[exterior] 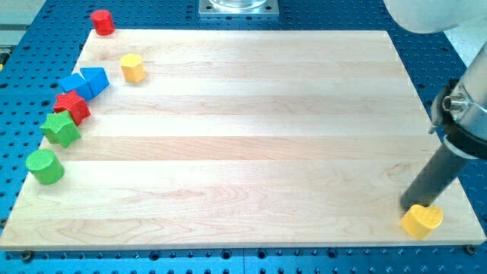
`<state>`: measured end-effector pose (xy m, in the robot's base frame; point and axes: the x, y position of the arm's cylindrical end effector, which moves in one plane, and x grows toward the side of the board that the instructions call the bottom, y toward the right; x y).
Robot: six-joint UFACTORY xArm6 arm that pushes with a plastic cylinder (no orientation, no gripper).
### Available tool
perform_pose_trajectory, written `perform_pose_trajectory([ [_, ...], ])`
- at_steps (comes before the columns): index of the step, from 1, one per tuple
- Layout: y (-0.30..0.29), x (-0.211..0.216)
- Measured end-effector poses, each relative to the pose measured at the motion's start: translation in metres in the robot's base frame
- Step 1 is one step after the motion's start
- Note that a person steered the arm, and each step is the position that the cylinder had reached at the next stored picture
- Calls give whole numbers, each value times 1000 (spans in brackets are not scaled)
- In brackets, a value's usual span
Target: Push the heart to the right side
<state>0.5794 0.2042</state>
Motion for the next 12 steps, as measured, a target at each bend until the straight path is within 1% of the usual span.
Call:
perform_pose_trajectory([
  [1,-73,40],
  [2,-73,40],
  [3,-49,39],
  [4,12,38],
  [5,22,9],
  [6,30,-32],
  [7,115,-36],
  [8,139,-26],
  [9,103,38],
  [11,98,36],
  [12,86,34],
])
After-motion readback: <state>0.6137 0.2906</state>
